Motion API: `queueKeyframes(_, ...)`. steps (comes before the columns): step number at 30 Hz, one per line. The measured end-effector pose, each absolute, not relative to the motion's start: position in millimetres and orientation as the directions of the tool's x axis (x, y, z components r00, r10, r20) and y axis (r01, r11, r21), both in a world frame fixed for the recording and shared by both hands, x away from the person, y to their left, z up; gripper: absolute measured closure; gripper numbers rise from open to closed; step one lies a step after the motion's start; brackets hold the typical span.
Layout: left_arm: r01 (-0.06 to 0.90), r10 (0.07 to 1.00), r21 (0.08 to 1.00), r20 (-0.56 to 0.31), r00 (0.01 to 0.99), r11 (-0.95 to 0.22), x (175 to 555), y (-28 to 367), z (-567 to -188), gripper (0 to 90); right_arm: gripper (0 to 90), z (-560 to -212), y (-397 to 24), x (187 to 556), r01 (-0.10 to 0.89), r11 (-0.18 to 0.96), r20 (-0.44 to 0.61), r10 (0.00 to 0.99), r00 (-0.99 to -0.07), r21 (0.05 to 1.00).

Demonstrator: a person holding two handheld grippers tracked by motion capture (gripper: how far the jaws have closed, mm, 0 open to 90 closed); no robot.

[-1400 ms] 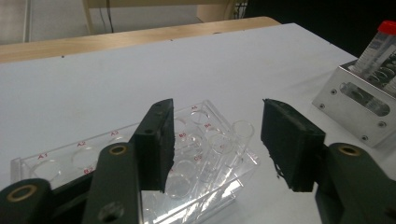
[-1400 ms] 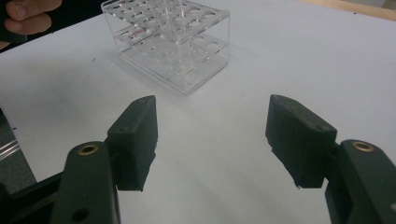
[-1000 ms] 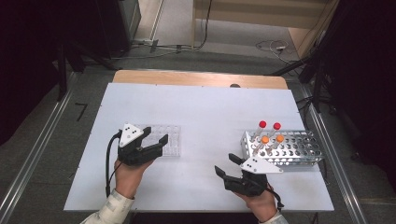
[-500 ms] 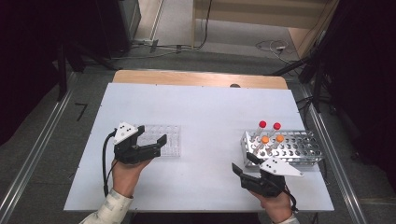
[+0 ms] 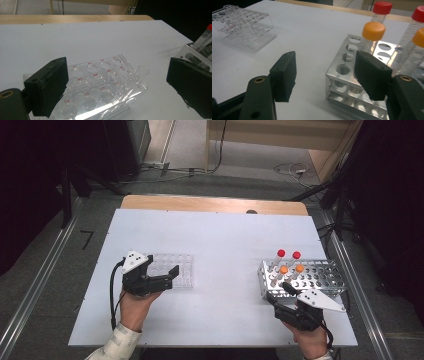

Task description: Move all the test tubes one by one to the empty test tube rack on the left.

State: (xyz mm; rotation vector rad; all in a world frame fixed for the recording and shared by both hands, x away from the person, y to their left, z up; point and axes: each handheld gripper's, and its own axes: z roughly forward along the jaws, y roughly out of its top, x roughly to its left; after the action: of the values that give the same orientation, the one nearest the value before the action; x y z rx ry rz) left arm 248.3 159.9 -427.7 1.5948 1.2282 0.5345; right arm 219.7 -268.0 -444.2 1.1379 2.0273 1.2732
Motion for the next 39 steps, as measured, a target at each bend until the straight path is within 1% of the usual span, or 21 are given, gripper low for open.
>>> queueKeyframes(4,0.448,0.897,0.894,-0.215,0.386,0.021,248,159,-428,4.3,34.9,-447,-271,224,0.387,0.217,0.005,0.868,-0.497,0.896)
queueKeyframes(5,0.452,0.898,0.892,-0.211,0.387,0.015,248,159,-428,4.3,38.2,-449,-272,226,0.376,0.214,-0.008,0.877,-0.48,0.902)
queueKeyframes(8,0.45,0.902,0.893,-0.201,0.381,0.008,248,157,-429,4.1,44.2,-454,-275,235,0.373,0.189,-0.008,0.9,-0.436,0.909)
queueKeyframes(12,0.441,0.902,0.898,-0.2,0.384,0.011,247,156,-428,4.1,51.9,-457,-278,247,0.382,0.165,0.007,0.912,-0.41,0.909)
queueKeyframes(16,0.448,0.903,0.894,-0.2,0.38,0.01,247,156,-429,4.3,58.1,-462,-278,254,0.383,0.168,-0.005,0.92,-0.392,0.908)
queueKeyframes(20,0.443,0.905,0.897,-0.193,0.378,0.006,247,156,-428,4.5,60.8,-463,-280,259,0.392,0.141,0.022,0.923,-0.383,0.909)
queueKeyframes(24,0.449,0.907,0.894,-0.194,0.374,0.007,247,156,-428,4.5,62.0,-464,-280,261,0.387,0.15,0.014,0.921,-0.39,0.91)
queueKeyframes(30,0.447,0.909,0.894,-0.187,0.373,0.0,247,154,-428,4.5,69.9,-467,-278,266,0.383,0.162,0.003,0.919,-0.395,0.909)
queueKeyframes(39,0.449,0.909,0.893,-0.19,0.372,0.003,247,155,-428,4.5,71.2,-464,-278,264,0.372,0.167,-0.007,0.918,-0.396,0.913)
